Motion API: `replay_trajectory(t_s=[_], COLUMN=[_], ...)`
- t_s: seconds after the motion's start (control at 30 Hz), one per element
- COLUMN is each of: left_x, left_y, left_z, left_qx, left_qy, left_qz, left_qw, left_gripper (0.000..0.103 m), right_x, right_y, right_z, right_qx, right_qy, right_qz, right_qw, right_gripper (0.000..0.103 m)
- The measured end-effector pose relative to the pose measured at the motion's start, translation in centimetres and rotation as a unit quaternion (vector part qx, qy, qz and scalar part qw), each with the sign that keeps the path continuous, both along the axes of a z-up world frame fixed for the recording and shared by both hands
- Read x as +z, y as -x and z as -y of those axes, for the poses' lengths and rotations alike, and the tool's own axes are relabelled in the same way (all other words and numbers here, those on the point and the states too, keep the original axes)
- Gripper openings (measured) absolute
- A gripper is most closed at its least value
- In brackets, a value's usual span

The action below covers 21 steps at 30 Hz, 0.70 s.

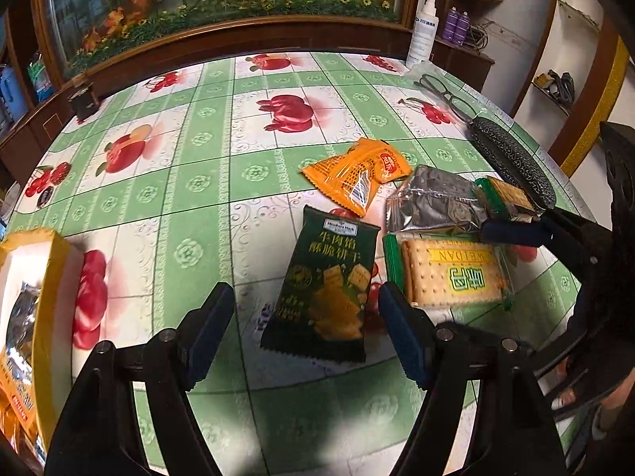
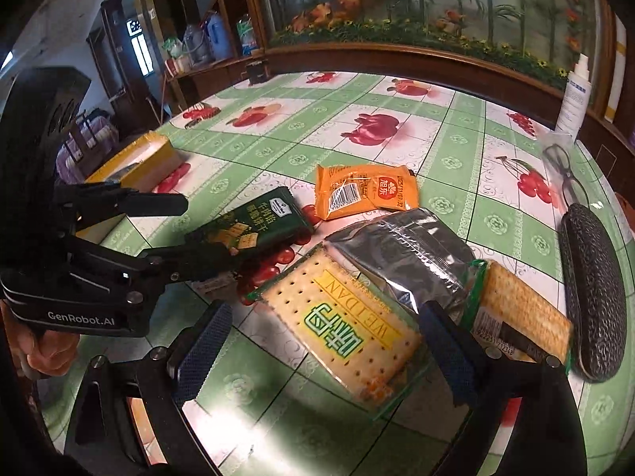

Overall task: Organize snacks
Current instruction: 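Grasp the green cracker bag with the left tool while the right tool grasps the WEIDAN biscuit pack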

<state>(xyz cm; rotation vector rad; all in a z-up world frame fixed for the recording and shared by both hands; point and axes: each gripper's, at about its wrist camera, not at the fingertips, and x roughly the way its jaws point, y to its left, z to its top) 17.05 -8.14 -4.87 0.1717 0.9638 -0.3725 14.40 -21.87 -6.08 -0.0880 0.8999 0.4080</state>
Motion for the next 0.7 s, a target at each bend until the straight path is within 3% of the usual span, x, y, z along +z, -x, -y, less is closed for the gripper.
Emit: replay_trajectory(t_s=[0.13, 0.2, 0.23, 0.3, 0.37, 0.57, 0.7], left_x=[-1.1, -2.1, -2.0, -1.8, -1.4, -0.5, 0.7], left_y=[-1.3, -1.8, -1.6, -1.5, -1.6, -0.4, 1.7], left_z=[1.1, 1.2, 1.1, 0.4, -0.7, -4.8, -6.4], left_qx=[-0.006, -0.006, -0.003, 0.000, 0.003, 0.031, 0.050], left_qy=[-0.011, -0.017, -0.023, -0.019, 0.000, 0.036, 0.041], left_qz=[-0.013, -0.027, -0.013, -0.009, -0.023, -0.023, -0.001], left_qw=[0.9998, 0.9995, 0.9997, 0.9998, 0.9997, 0.9986, 0.9979], left_gripper=[0.075, 0.071, 0.066, 0.044, 0.042, 0.042, 0.042], right_x=[-1.2, -1.5, -1.4, -1.1, -1.0, -0.9, -0.4], right_y=[-0.8, -0.6, -0.5, -0.2, 0.2, 1.5, 2.5], right_z=[-0.3, -0.3, -0.2, -0.1, -0.1, -0.4, -0.5], right_qx=[0.001, 0.002, 0.003, 0.003, 0.004, -0.007, -0.018], right_qy=[0.021, 0.024, 0.019, 0.008, 0.003, -0.030, -0.058], right_qz=[-0.021, -0.019, -0.022, -0.028, -0.031, -0.032, -0.025], right_qw=[1.000, 1.000, 1.000, 1.000, 1.000, 0.999, 0.998], right_gripper=[0.088, 0.080, 0.077, 0.059, 0.050, 0.048, 0.048])
